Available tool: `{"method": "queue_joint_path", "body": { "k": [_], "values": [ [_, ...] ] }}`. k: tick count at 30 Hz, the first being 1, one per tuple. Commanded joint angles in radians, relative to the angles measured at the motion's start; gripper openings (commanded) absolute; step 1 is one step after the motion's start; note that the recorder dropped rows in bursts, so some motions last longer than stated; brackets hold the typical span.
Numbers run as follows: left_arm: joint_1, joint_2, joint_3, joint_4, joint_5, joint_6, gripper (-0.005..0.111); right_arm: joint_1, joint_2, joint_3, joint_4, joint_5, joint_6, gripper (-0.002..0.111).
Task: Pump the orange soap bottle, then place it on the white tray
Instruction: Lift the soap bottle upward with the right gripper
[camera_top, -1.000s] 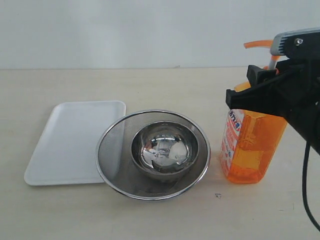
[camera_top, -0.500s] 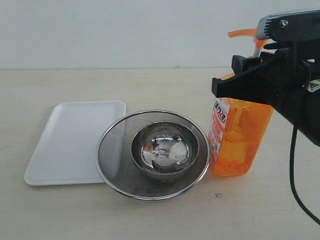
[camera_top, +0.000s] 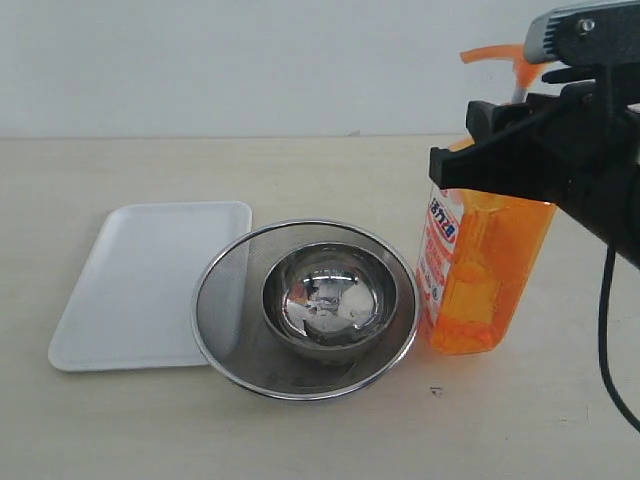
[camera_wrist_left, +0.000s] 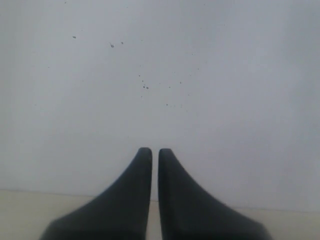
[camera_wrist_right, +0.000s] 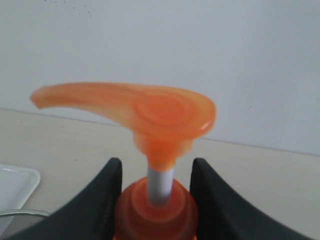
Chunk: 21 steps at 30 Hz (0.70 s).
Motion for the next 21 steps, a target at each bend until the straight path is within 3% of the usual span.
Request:
{"method": "queue_joint_path", "body": {
  "k": [1,21],
  "values": [
    [0.002,-0.003,0.004,0.001,0.005,-0.008,0.005,0.001,-0.022,-0.024,0.064,-0.076,-0.097,0.001],
    [0.002,-0.003,0.004,0.001,0.005,-0.008,0.005,0.001,-0.022,0.046,0.018,-0.138,0.012,0.001]
  ]
}}
